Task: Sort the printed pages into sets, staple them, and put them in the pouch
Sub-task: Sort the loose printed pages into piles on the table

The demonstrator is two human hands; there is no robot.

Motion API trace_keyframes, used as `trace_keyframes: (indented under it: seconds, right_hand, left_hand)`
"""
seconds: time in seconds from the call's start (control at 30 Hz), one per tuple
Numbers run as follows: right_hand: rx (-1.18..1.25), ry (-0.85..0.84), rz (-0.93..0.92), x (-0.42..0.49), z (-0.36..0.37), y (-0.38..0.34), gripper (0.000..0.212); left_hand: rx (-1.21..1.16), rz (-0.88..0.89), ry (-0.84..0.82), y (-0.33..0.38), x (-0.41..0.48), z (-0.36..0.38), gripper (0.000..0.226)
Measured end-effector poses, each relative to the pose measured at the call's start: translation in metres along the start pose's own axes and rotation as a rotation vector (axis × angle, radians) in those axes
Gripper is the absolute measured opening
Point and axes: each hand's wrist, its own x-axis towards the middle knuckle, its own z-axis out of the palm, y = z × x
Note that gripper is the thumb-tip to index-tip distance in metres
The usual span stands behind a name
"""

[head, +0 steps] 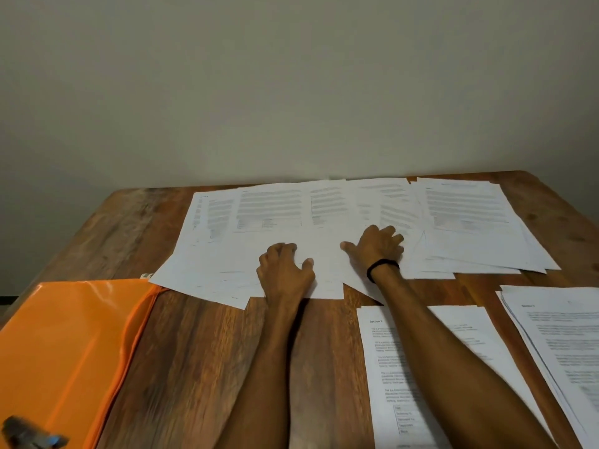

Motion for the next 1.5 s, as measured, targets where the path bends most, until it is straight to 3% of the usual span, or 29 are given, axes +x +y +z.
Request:
trace_keyframes:
  seconds: [0.1,0.27,0.5,0.57,0.67,0.73,0.87,1.0,1.17,1.2,1.27,1.33,1.4,1.5]
  right_hand:
    - [0.003,0.001,0.046,0.0,0.0,-0.004,0.069]
    - [0.096,0.002,0.036,0.005,-0.003,-0.007,0.039]
    - [0.146,-0.013,0.101,-0.002,-0.001,-0.009,0.074]
    - [0.176,-0.04,0.085,0.001,-0.003,-0.008,0.06]
    - [0.27,-0.066,0.05,0.007,-0.005,-0.002,0.023]
    - [0.317,-0.085,0.034,0.008,-0.007,0.002,0.017]
    - [0.544,-0.167,0.002,0.005,-0.012,-0.002,0.033]
    - [0.634,-0.153,-0.014,0.003,-0.013,-0.004,0.027]
    - [0.815,-0.195,0.081,-0.003,-0.012,0.003,0.025]
    - [0.883,-0.224,0.118,-0.002,-0.011,0.004,0.02]
    - [0.969,-0.313,0.168,-0.005,-0.015,0.003,0.008]
    - [0.93,-0.411,0.196,-0.008,-0.023,0.003,0.048]
    - [0.825,-0.436,0.169,-0.01,-0.029,0.004,0.059]
    - [0.819,-0.305,0.06,-0.008,-0.028,0.013,0.017]
  left_hand:
    - [0.009,-0.003,-0.007,0.0,0.001,0.0,0.054]
    - [0.029,0.001,0.001,0.001,0.001,0.001,0.054]
    - [0.066,0.019,0.0,0.003,0.0,0.002,0.069]
    - [0.098,0.017,-0.008,0.003,0.0,0.002,0.076]
    - [0.148,0.017,-0.01,0.002,0.001,0.002,0.078]
    - [0.173,0.042,0.004,0.004,0.0,0.001,0.073]
    - [0.163,0.09,-0.006,0.011,-0.002,0.0,0.055]
    - [0.048,0.227,0.107,0.016,-0.005,-0.003,0.017]
    - [-0.261,0.328,0.378,0.034,-0.016,-0.009,0.023]
    - [-0.277,0.373,0.323,0.036,-0.019,-0.009,0.024]
    - [-0.342,0.356,-0.008,0.042,-0.026,-0.011,0.029]
    - [-0.363,0.291,-0.296,0.045,-0.031,-0.012,0.042]
    - [-0.357,0.262,-0.402,0.046,-0.033,-0.011,0.049]
    - [-0.502,0.175,-0.312,0.046,-0.03,-0.015,0.032]
